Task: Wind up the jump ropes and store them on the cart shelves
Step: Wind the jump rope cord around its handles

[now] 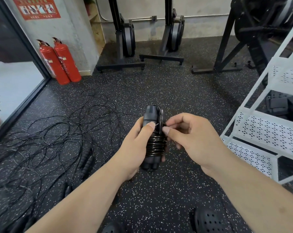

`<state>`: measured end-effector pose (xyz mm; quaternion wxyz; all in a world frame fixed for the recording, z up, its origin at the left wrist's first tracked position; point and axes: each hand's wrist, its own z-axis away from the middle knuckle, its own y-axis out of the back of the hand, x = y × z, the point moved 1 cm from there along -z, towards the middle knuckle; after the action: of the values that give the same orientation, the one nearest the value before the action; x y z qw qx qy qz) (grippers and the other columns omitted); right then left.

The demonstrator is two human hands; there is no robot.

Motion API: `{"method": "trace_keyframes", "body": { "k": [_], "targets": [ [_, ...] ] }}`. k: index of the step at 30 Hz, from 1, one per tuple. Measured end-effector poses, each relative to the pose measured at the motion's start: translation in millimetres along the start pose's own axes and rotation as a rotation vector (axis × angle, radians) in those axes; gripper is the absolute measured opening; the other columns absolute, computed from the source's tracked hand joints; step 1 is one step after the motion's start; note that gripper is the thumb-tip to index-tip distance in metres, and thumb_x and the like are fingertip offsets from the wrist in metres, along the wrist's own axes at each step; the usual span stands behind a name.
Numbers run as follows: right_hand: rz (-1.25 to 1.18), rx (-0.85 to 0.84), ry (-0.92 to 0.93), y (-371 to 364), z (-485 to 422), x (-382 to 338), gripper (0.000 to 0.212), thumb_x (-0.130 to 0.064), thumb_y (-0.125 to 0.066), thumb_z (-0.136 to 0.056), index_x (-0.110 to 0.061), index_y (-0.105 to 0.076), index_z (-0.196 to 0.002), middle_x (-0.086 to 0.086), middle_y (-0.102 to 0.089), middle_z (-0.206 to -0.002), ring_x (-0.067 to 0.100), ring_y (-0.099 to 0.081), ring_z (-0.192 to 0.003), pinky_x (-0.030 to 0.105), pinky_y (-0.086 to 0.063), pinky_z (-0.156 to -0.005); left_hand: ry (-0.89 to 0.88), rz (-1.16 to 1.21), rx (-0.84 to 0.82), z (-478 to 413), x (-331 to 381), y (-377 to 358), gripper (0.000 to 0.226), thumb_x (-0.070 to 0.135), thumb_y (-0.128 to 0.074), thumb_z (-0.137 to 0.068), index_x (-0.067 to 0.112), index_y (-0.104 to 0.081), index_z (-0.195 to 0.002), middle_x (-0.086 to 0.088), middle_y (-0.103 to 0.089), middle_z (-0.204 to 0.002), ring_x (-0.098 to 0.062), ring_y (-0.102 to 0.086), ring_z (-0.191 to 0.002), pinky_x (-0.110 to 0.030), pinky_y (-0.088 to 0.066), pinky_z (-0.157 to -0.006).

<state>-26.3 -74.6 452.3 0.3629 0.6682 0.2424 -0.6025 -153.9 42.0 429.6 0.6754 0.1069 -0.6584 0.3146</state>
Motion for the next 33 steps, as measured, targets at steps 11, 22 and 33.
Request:
{"method": "trace_keyframes", "body": {
  "k": [11,22,33],
  "targets": [
    [0.209,0.143,0.250,-21,12,-5,0.031,-0.008,-0.076,-0.089,-0.034,-0.067,-0.101,-0.005,-0.069,-0.084,0.010,-0.063,-0.072,0.021,-0.052,-0.067,-0.024,0.020,0.133,-1,-5,-3,0.024,0.023,-0.048,-0.113,0.021,-0.068,-0.126,-0.007,-0.076,-0.100,-0.016,-0.071,-0.081,-0.030,-0.062,-0.066],
    [0.002,-0.002,-0.159,-51,38,-17,0.026,-0.018,-0.047,-0.106,-0.035,-0.065,-0.098,-0.016,-0.055,-0.071,0.002,-0.042,-0.054,0.023,-0.036,-0.056,-0.078,-0.495,0.226,-16,-11,10,0.025,0.034,-0.053,-0.111,0.023,-0.056,-0.133,0.004,-0.070,-0.103,0.011,-0.062,-0.070,-0.008,-0.046,-0.057],
    [-0.641,0.128,-0.269,-5,-11,9,0.012,-0.006,-0.062,-0.103,-0.016,-0.069,-0.101,-0.001,-0.066,-0.078,0.011,-0.053,-0.063,0.027,-0.045,-0.060,-0.082,-0.253,0.001,-17,-2,-19,0.038,0.040,-0.054,-0.110,0.041,-0.055,-0.148,0.010,-0.074,-0.128,-0.009,-0.069,-0.117,-0.036,-0.056,-0.103]
  ]
}}
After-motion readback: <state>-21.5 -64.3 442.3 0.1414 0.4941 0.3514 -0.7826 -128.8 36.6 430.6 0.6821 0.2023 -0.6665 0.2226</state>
